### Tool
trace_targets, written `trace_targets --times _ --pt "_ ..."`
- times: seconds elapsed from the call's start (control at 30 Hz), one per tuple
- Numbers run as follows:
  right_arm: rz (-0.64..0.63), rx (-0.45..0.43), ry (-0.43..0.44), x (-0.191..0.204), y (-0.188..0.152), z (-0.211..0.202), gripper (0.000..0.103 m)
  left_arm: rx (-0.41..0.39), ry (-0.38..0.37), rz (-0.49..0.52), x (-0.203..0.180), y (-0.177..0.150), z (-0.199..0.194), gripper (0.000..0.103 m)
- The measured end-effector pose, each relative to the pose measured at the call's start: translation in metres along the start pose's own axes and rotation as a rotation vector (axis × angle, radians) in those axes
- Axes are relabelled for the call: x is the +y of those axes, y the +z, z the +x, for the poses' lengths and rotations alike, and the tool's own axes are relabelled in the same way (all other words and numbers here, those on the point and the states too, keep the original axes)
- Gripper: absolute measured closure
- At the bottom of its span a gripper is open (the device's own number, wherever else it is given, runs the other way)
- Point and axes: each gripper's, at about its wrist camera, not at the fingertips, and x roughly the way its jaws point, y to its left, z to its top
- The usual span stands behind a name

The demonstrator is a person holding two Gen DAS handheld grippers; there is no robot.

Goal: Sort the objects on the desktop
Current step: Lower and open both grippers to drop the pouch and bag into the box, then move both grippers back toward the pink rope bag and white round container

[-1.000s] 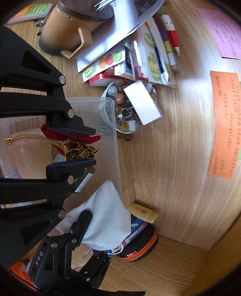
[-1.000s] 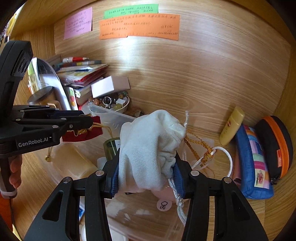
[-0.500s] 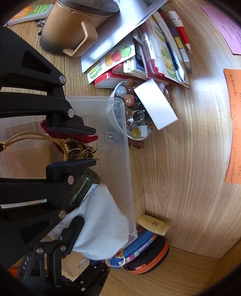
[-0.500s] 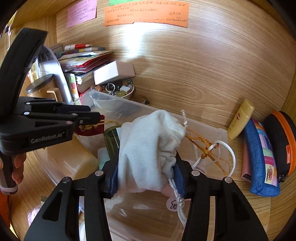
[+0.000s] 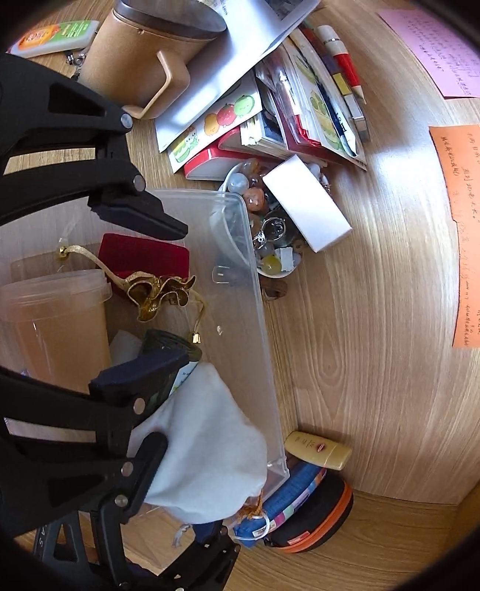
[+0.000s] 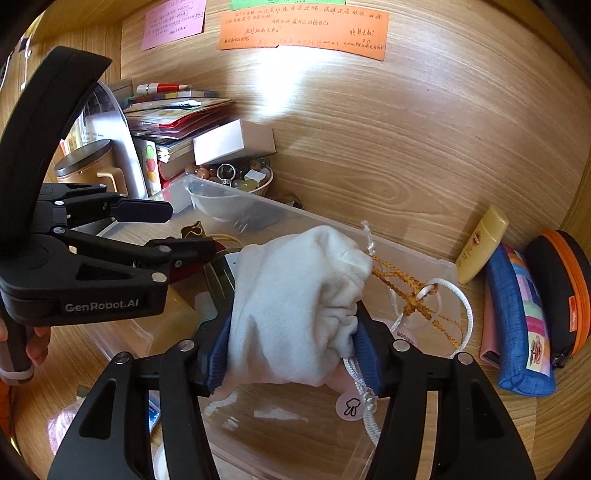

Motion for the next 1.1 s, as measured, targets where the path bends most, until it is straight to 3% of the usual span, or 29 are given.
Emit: trace_targets --times 0.2,0.4,0.87,0.97,1.1 --pt "-0.018 -0.019 -0.021 0.001 0.001 -0.004 0.041 -0.009 0.002 0.013 -0.001 0.000 -0.005 0.035" --pt "-0.023 -0.061 -0.061 0.000 0.001 -0.014 0.025 -0.038 0.000 0.008 -0.001 0.001 -0.014 0.029" --pt "0.028 -0.073 -0.053 -0.011 0.004 -0.020 0.014 -0.104 -0.007 -0.028 0.002 0.006 -0.032 0.008" --pt "0.018 -0.106 -0.050 -0.008 0.005 -0.027 0.007 -0.112 -0.013 -0.032 0.003 0.005 -0.035 0.007" --pt "0.017 -0.122 -0.051 -0.008 0.008 -0.033 0.007 -0.107 -0.053 -0.045 0.004 0.007 -0.041 0.007"
